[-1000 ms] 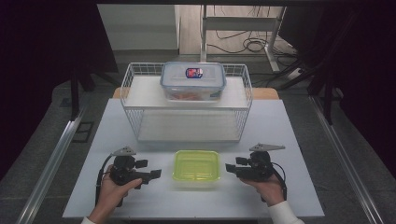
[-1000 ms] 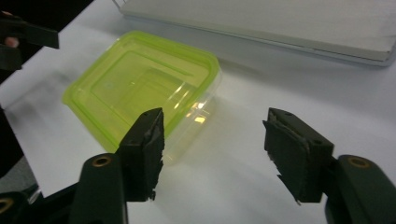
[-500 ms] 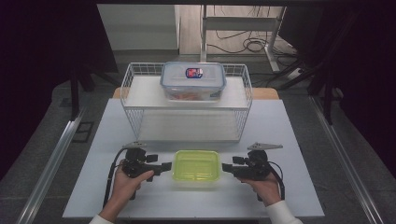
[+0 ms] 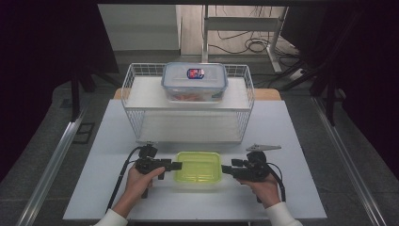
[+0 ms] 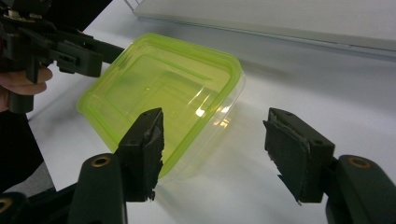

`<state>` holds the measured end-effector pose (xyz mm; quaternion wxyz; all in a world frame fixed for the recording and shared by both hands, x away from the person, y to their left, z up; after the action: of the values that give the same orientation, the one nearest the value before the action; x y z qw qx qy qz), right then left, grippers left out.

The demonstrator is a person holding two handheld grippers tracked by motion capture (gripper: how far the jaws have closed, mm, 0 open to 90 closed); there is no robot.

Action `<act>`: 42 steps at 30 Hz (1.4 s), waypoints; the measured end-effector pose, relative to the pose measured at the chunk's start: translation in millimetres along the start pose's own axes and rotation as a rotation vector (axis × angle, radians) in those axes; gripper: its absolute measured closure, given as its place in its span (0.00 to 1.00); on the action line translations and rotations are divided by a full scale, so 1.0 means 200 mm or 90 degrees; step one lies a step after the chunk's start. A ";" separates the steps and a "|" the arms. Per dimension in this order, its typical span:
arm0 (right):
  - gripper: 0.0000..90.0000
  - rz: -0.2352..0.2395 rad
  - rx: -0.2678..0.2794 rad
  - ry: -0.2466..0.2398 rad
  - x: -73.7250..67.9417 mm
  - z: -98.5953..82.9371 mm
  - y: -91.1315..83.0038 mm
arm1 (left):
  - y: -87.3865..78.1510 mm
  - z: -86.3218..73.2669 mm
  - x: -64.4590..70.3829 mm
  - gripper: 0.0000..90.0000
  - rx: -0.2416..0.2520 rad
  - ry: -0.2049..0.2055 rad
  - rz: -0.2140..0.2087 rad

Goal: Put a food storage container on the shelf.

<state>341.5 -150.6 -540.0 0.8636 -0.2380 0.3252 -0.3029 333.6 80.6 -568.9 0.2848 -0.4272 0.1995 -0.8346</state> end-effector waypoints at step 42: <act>0.86 0.112 -0.017 0.149 -0.03 -0.04 0.11 | -0.03 -0.05 0.06 0.84 0.009 0.007 -0.036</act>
<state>340.5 -131.8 -556.1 0.8399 -0.1830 0.4472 -0.2472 317.4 79.4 -564.5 0.2625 -0.4258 0.1832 -0.8463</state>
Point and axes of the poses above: each handheld gripper's, and its own axes: y roughly forward along the jaws, z roughly out of its top, x roughly to its right, the point moved 9 cm from there along y, roughly forward along the jaws, and after that the axes turned 2 degrees about y, right-handed, at the moved point
